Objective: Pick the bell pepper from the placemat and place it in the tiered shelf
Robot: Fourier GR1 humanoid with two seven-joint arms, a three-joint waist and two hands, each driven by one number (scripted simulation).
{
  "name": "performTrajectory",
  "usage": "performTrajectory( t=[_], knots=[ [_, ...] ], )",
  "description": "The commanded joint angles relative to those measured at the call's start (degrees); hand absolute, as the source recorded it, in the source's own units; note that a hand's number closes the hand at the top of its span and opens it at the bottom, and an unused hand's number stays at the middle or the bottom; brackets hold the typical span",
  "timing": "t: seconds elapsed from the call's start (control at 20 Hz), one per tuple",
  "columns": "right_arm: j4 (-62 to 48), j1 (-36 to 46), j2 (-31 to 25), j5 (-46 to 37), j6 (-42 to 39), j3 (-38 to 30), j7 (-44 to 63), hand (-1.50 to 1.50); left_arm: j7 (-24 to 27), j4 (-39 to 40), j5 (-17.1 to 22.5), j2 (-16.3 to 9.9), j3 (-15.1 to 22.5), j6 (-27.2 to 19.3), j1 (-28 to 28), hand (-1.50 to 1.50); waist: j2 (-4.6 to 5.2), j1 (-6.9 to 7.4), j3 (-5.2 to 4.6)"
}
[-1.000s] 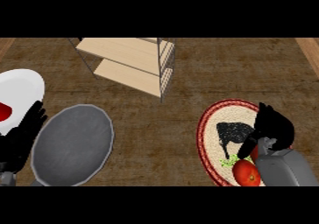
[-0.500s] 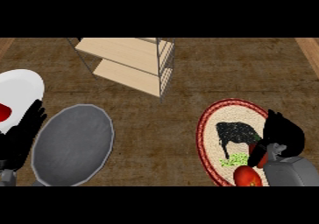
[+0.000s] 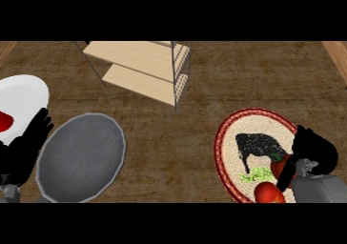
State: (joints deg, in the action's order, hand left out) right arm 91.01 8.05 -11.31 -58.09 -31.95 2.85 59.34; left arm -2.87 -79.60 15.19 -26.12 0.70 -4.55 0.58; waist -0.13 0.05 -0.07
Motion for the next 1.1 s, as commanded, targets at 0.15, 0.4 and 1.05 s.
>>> performTrajectory(
  t=[0.15, 0.4, 1.05],
  knots=[
    [4.09, -5.06, 4.59, -3.11, -1.01, 0.00, 6.90, 1.50, -2.11, -2.38, -1.35, 1.67, -0.30, 0.07, 0.66, 0.00, 0.01, -0.14, 0.07],
    [-2.70, -2.63, 1.09, -3.50, -1.10, -2.89, -1.42, 1.50, 1.02, -1.95, -2.89, 2.96, -1.76, 1.81, 3.39, 0.00, 0.10, 0.16, 0.07],
    [6.66, 6.33, 10.92, -13.58, 0.58, 12.88, 0.96, 1.50, -1.17, 0.71, -3.80, 1.96, -4.53, 4.45, -1.39, 0.00, 0.27, 1.37, -0.05]
  ],
)
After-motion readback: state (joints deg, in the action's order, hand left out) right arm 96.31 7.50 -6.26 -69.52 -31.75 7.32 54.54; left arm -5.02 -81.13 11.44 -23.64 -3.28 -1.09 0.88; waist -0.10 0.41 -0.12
